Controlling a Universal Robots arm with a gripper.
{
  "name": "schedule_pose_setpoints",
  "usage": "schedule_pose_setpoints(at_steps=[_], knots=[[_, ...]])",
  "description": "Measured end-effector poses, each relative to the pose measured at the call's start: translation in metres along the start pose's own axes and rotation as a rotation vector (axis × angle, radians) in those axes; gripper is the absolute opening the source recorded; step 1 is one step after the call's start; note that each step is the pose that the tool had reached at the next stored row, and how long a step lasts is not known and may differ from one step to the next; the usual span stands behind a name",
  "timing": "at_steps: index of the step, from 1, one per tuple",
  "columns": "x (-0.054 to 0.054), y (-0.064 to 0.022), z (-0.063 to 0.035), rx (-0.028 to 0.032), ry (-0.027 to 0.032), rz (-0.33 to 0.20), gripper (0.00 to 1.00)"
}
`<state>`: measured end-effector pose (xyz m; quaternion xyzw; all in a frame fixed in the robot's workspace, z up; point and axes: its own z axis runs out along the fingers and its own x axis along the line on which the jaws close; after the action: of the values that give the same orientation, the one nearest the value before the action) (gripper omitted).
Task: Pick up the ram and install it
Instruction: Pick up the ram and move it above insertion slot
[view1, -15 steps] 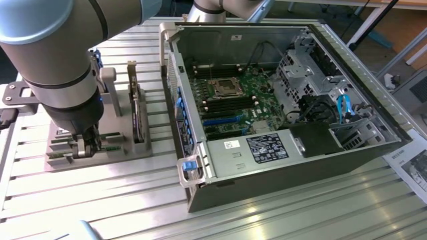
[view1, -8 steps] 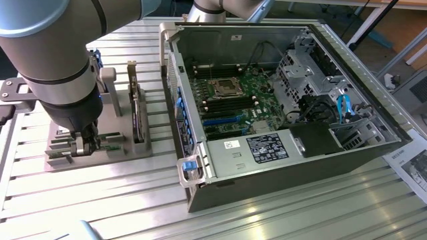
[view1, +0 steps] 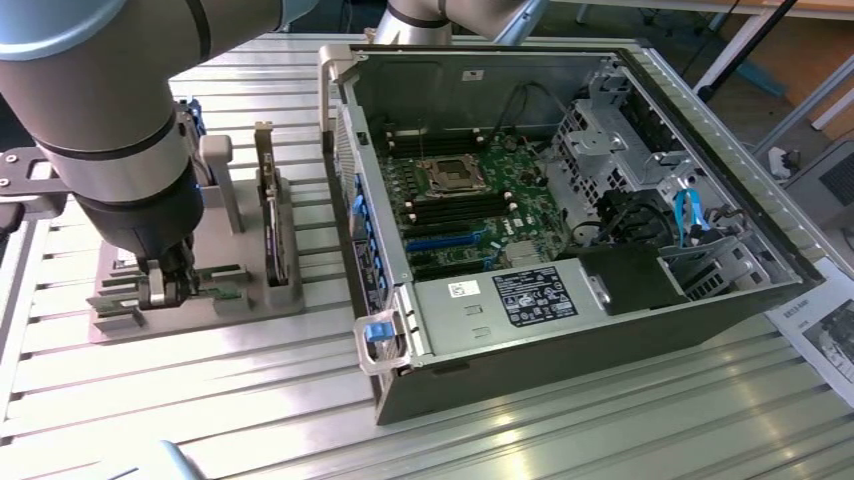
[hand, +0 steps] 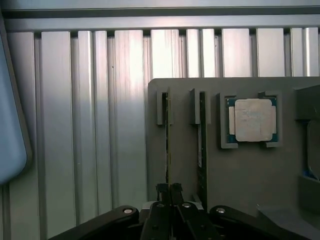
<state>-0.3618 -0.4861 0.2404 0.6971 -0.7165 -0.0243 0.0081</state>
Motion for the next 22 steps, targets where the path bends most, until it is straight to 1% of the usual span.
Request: schedule_pose_setpoints(at_steps=[8,16,22], knots=[[0.000,0.0008,-0.0210,0.0001,-0.0005,0.000,0.12],[-0.001,0.0014,-0.0365,0.0000,-0.0014,0.000,0.12],[-0.001,0.0020,-0.0503,0.0000,-0.0018,0.000,0.12]])
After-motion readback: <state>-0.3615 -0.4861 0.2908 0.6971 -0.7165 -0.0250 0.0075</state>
